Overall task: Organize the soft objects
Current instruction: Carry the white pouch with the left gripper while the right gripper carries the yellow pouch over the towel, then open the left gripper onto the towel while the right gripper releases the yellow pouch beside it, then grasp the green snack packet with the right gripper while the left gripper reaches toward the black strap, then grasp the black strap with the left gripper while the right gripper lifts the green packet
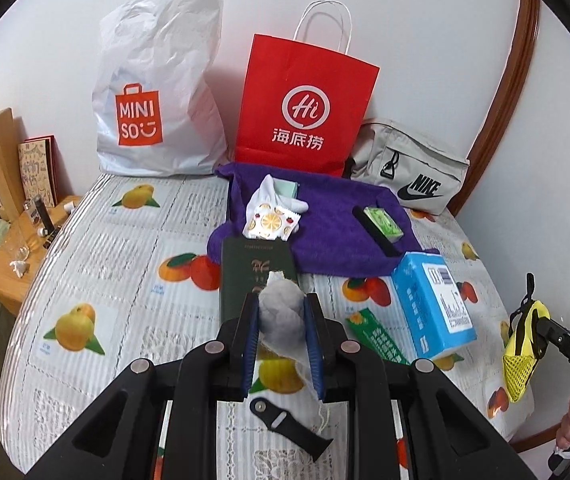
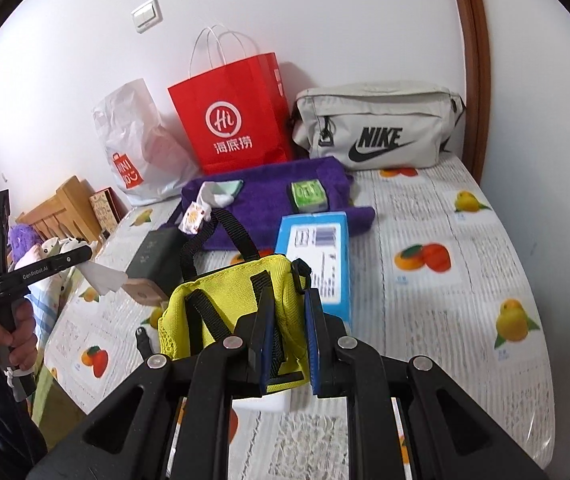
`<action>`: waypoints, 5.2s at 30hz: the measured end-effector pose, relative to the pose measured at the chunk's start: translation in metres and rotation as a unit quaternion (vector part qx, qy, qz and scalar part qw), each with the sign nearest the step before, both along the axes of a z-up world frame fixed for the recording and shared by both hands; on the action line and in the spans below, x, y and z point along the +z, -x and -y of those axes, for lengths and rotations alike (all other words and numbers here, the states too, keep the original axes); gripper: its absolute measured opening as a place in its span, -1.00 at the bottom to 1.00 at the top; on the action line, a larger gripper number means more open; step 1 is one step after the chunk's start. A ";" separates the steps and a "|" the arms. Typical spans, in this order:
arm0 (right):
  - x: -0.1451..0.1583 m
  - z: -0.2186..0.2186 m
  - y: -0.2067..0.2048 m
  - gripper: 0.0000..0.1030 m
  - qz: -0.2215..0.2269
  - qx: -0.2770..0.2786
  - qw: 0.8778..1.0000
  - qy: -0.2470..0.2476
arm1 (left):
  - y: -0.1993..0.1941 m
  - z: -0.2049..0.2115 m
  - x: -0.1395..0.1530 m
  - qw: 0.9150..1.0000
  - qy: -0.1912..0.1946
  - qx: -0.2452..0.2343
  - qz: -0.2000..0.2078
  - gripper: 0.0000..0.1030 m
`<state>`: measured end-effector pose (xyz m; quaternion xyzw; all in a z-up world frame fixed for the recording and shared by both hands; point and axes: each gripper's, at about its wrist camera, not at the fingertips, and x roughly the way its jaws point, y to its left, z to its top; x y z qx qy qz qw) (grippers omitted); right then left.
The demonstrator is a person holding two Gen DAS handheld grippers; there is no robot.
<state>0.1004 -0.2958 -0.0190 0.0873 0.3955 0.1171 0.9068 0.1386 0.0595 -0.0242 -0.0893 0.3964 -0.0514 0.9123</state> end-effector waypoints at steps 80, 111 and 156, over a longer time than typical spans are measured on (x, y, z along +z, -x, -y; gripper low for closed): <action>-0.119 -0.063 -0.297 -0.41 -0.113 0.084 0.988 0.057 | -0.240 0.048 -0.101 0.991 -0.004 -0.032 -0.127 -0.36; -0.107 -0.140 -0.095 -0.09 -0.142 0.174 0.972 0.076 | -0.110 -0.012 -0.052 0.997 0.031 -0.002 -0.070 0.14; -0.081 -0.109 -0.013 -0.65 -0.082 0.070 0.991 0.077 | 0.027 -0.008 -0.119 0.988 0.025 -0.038 -0.144 0.13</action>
